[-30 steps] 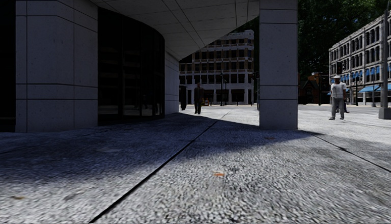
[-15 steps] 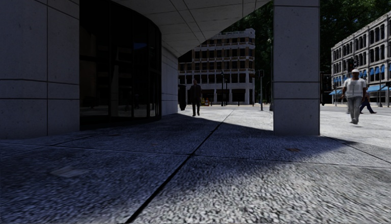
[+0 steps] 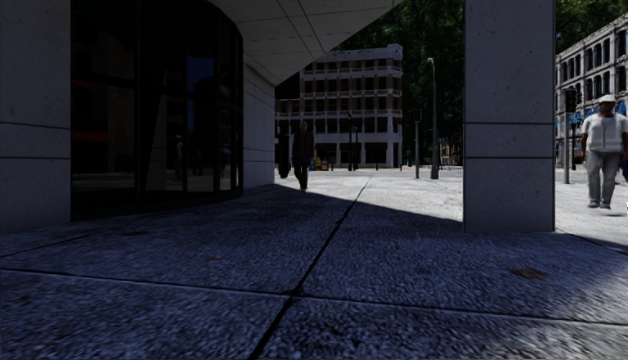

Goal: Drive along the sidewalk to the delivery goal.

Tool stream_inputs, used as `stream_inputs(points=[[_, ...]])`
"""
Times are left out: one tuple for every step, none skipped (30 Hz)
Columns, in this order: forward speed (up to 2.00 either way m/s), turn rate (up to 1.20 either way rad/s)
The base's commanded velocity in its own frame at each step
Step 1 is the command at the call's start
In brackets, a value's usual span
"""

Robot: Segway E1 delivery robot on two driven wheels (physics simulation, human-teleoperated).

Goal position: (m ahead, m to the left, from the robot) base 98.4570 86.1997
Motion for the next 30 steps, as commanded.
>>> stream_inputs(points=[[2.00, -0.34], [2.00, -0.34], [2.00, -0.34], [2.00, -0.34], [2.00, -0.34], [2.00, -0.34], [2.00, -0.34], [2.00, -0.34], [2.00, -0.34], [2.00, -0.34], [2.00, -0.34], [2.00, -0.34], [2.00, -0.34], [2.00, -0.34], [2.00, -0.34], [2.00, -0.22], [2.00, -0.22], [2.00, 0.00], [2.00, 0.00], [2.00, 0.00], [2.00, 0.00], [2.00, 0.00], [2.00, 0.00], [2.00, 0.00], [2.00, 0.00], [2.00, 0.00], [2.00, 0.00], [2.00, 0.00], [2.00, 0.00], [2.00, 0.00]])
